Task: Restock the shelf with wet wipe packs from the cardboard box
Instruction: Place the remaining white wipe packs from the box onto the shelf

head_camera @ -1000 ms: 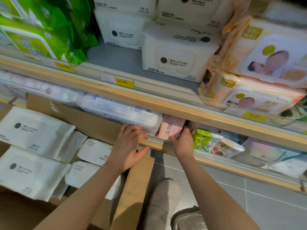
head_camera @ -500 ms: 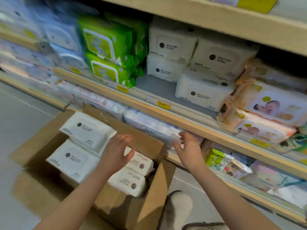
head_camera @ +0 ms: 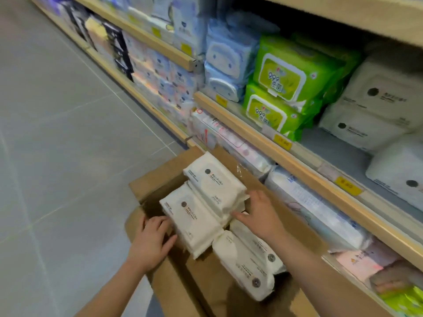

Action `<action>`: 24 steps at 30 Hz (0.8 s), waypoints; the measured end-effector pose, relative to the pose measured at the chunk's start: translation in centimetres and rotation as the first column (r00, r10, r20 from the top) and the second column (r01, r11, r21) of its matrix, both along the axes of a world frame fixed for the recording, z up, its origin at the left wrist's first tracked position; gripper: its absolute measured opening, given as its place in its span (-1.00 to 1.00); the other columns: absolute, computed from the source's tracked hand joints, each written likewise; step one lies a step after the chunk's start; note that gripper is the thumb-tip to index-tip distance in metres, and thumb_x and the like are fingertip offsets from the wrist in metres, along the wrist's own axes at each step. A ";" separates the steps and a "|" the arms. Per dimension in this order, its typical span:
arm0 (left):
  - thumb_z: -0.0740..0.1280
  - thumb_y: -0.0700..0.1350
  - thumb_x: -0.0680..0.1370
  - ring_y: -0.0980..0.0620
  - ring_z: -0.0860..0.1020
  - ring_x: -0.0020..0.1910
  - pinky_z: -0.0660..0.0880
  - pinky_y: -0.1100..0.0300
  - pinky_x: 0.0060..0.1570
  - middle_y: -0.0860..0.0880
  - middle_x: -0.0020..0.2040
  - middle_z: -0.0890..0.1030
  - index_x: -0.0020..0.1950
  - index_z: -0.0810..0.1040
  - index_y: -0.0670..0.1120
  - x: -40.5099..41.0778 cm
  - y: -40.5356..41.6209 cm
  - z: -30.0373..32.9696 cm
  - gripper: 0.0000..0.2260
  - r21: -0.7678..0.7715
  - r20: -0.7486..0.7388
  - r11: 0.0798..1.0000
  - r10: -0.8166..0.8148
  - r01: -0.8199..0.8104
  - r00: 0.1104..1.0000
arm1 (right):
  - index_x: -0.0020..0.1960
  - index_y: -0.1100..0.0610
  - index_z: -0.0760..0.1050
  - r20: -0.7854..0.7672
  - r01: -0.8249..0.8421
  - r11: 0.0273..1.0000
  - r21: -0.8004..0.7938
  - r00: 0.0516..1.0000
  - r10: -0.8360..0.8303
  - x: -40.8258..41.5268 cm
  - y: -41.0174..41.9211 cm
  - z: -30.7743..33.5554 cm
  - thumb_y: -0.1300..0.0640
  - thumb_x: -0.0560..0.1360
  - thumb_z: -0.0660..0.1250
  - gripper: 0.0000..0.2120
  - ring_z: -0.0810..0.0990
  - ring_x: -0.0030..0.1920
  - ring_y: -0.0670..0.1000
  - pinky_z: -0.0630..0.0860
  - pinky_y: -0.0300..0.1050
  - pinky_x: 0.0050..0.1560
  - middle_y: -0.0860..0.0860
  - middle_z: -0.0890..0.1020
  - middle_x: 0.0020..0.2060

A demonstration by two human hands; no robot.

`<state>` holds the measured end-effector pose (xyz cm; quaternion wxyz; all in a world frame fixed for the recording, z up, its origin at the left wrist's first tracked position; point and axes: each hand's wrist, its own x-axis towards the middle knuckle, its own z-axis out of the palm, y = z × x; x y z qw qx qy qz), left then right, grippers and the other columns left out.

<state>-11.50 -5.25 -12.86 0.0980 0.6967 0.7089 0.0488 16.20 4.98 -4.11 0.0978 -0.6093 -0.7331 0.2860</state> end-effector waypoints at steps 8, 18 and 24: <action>0.06 0.06 0.54 -0.01 0.52 0.08 -0.10 -0.02 0.41 0.08 -0.05 0.56 -0.02 0.61 0.06 0.1 -0.4 -1.8 -0.67 0.105 0.060 0.994 0.031 -0.037 0.998 | 0.48 0.16 0.05 0.314 -0.023 1.000 -0.009 0.949 0.024 -5.3 5.3 -3.0 -0.41 0.19 0.41 0.11 0.17 0.40 0.14 0.23 0.05 0.38 0.11 0.23 0.40; 0.02 0.16 0.56 0.01 0.51 0.13 -0.12 -0.04 0.43 0.10 -0.01 0.57 0.03 0.58 0.09 0.2 -0.3 -1.8 -0.63 0.064 0.055 0.997 0.043 -0.046 0.998 | 0.50 0.18 -0.18 0.482 -0.011 0.999 -0.047 0.876 0.032 -7.2 4.5 -4.1 -0.30 0.17 0.45 0.21 0.28 0.26 0.15 0.24 0.03 0.29 0.15 0.28 0.29; 0.12 0.44 0.39 -0.06 0.20 0.46 -0.15 -0.07 0.47 -0.03 0.46 0.28 0.46 0.24 0.02 2.4 2.1 0.2 -0.24 -0.169 -0.004 0.976 0.136 -0.135 0.991 | 0.46 0.07 -0.07 0.436 -0.011 1.000 0.001 0.900 0.009 -1.9 0.5 -2.1 -0.36 0.13 0.39 0.12 0.27 0.22 0.09 0.23 0.02 0.24 0.06 0.30 0.21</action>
